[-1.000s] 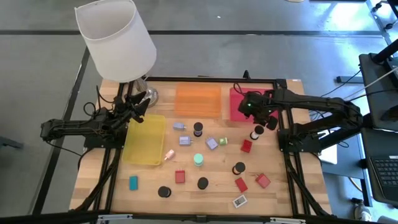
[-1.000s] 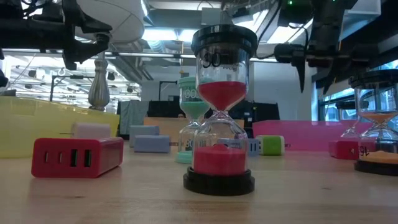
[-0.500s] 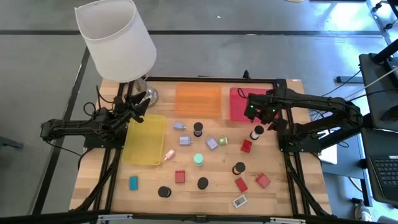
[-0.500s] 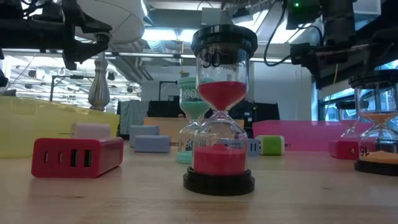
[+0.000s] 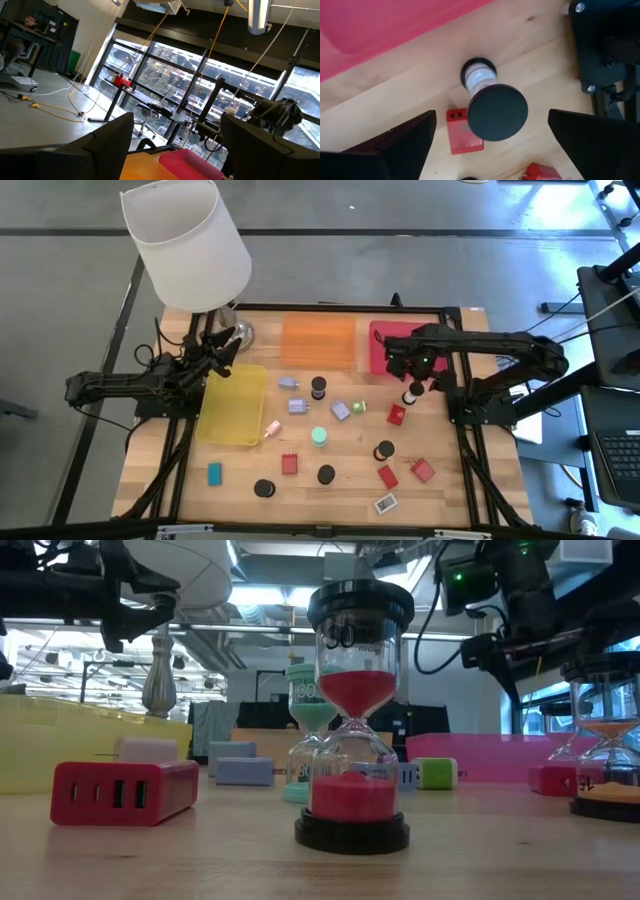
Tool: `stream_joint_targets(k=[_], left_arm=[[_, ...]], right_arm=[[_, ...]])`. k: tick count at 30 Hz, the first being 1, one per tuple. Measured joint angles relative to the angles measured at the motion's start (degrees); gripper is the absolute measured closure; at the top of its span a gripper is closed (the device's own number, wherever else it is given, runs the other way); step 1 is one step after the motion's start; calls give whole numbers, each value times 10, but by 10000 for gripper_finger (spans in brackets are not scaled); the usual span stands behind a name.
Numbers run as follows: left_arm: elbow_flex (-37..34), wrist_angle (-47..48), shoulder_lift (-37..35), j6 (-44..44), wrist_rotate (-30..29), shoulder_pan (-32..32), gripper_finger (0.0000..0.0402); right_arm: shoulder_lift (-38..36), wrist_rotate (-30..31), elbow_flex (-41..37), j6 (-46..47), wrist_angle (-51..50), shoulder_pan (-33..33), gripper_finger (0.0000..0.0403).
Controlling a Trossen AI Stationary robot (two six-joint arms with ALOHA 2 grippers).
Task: Pick & Place Office items
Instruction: Put the white hourglass into the pink bin
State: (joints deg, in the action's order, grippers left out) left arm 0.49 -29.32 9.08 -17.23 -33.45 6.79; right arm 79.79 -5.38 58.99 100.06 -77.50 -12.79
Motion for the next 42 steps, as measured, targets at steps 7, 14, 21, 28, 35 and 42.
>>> stream_joint_targets(k=[7, 14, 21, 28, 35, 42], left_arm=[[0, 0, 0, 0, 0, 0, 107], [0, 0, 0, 0, 0, 0, 107], [0, 0, 0, 0, 0, 0, 107], [0, 0, 0, 0, 0, 0, 107], [0, 0, 0, 0, 0, 0, 107], [0, 0, 0, 0, 0, 0, 107]], right_arm=[[-4, 0, -41, 26, 44, 18, 4], [-12, 0, -74, 18, 94, 18, 4], [-13, 20, -78, -10, 116, 18, 12], [-13, 21, -78, -26, 119, 18, 60], [-13, 26, -78, -32, 133, 18, 130], [-13, 26, -78, -70, 165, 18, 181]])
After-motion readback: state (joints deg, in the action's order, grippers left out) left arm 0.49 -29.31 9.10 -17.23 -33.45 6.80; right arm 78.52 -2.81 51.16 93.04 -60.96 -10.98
